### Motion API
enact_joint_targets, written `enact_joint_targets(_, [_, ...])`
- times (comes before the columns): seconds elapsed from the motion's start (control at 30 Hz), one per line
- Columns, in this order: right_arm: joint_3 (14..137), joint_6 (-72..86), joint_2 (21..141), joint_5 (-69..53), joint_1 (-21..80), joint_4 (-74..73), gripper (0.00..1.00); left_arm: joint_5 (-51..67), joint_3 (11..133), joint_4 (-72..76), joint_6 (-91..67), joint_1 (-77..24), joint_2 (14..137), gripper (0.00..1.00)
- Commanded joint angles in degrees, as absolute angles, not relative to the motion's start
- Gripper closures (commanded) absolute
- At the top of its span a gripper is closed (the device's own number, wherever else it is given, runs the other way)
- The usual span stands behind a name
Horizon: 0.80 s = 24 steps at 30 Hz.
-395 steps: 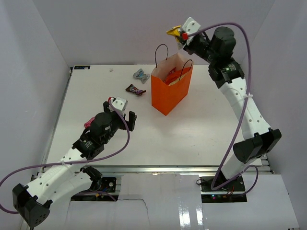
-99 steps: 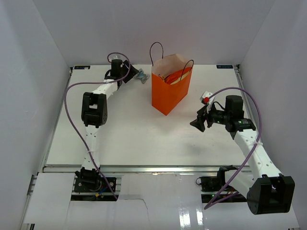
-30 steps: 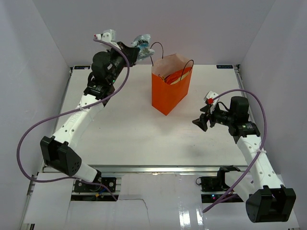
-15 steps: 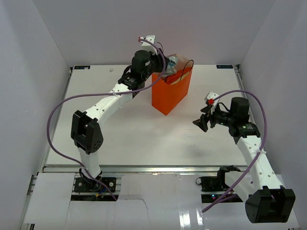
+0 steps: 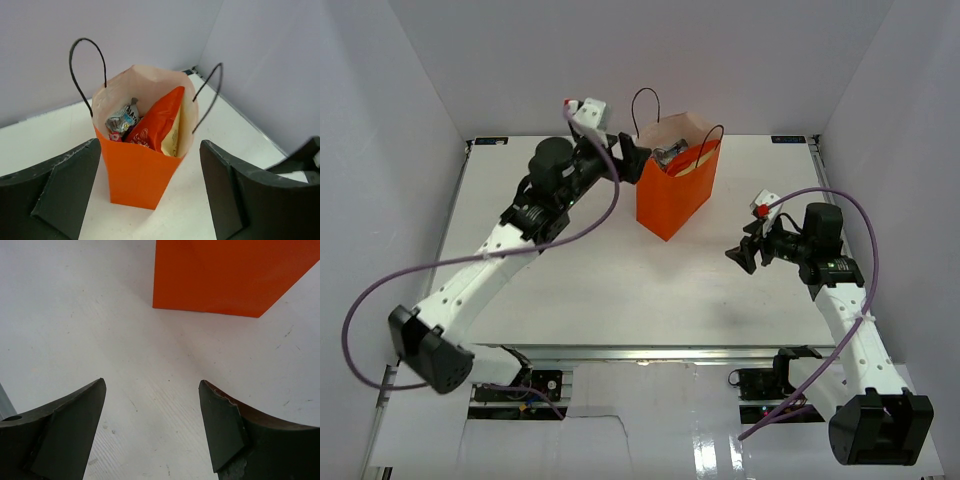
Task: Place the snacks into the paper bag
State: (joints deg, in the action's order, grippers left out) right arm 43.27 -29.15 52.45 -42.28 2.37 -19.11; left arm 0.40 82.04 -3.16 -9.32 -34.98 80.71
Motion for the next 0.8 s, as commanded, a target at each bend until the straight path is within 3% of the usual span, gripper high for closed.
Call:
enact_joint_targets(0.0, [42.8,-29.4,52.5,-41.6,1.0,-16.9,0.19,2.9,70.2,-2.3,-5.3,-35.0,70.2,0.09])
enact_joint_targets(0.2, [41.8,-27.9,52.4,-41.9,-3.7,-15.2,0.16,2.7,54.9,-4.7,-6.0,-35.1,56.3,0.07])
enact_joint_targets(0.33, [38.9,-25.1,50.5,-40.8,-6.4,-12.0,0.02,4.2,48.5,-6.6,-7.6,-35.1,52.0,0.07])
enact_joint_targets(0.43, [36.6,-21.5,48.5,-38.2,-7.2,-7.6,0.10,4.2,48.1,-9.8,-8.2,-35.1,50.5,0.06])
enact_joint_targets(0.77, [31.9,-7.1,44.0,-26.2,-11.5,1.0,0.10,1.2,42.6,-11.2,-6.8,-35.0,42.2,0.02])
